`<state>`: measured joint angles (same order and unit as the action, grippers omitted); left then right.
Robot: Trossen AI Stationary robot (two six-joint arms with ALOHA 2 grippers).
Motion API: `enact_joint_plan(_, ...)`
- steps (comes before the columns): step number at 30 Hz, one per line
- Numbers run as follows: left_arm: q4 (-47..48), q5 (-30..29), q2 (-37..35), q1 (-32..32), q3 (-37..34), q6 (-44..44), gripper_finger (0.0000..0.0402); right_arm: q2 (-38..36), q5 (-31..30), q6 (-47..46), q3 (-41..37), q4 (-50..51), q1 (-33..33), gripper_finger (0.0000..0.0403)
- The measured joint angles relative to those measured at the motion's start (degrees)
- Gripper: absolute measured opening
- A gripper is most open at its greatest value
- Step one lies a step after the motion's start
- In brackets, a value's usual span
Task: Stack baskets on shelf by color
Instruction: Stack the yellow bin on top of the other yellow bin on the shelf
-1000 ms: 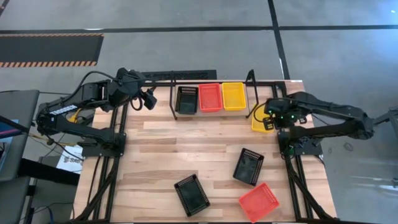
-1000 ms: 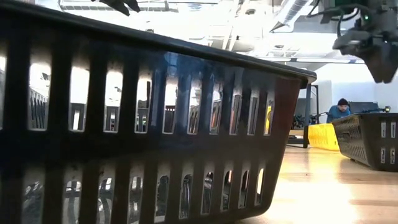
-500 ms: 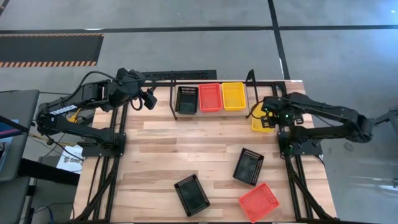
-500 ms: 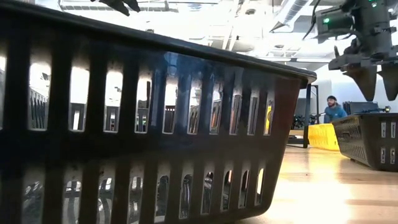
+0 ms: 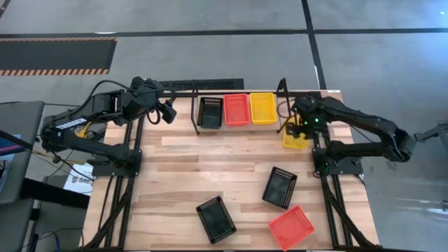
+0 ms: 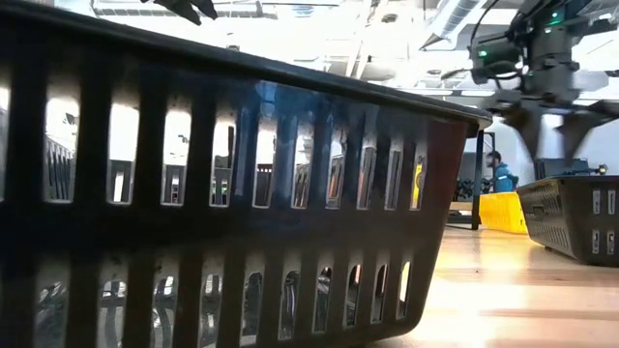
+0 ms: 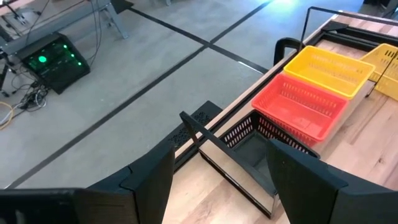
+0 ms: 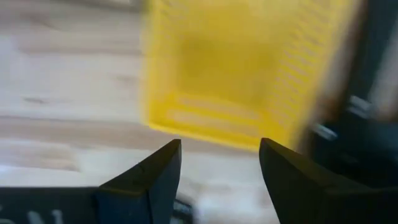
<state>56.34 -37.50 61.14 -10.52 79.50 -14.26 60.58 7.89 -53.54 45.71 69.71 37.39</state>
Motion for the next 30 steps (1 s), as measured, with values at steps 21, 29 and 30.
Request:
enact_joint_plan(21, 2.06, 0.01, 0.00, -0.02, 0.00, 0.96, 0.0242, 6.66, -6.64, -18.11, -0.26, -1.27, -8.42, 0.0228)
enact_joint_plan(29, 3.06, -0.04, 0.00, -0.02, 0.00, 2.98, 0.0242, 7.08, -4.45, -20.97, -0.26, -1.12, -14.83, 0.0226)
enact_joint_plan(30, 3.06, -0.04, 0.00, -0.02, 0.00, 3.23, 0.0242, 6.91, -4.45, -20.10, -0.26, -1.11, -15.32, 0.0226)
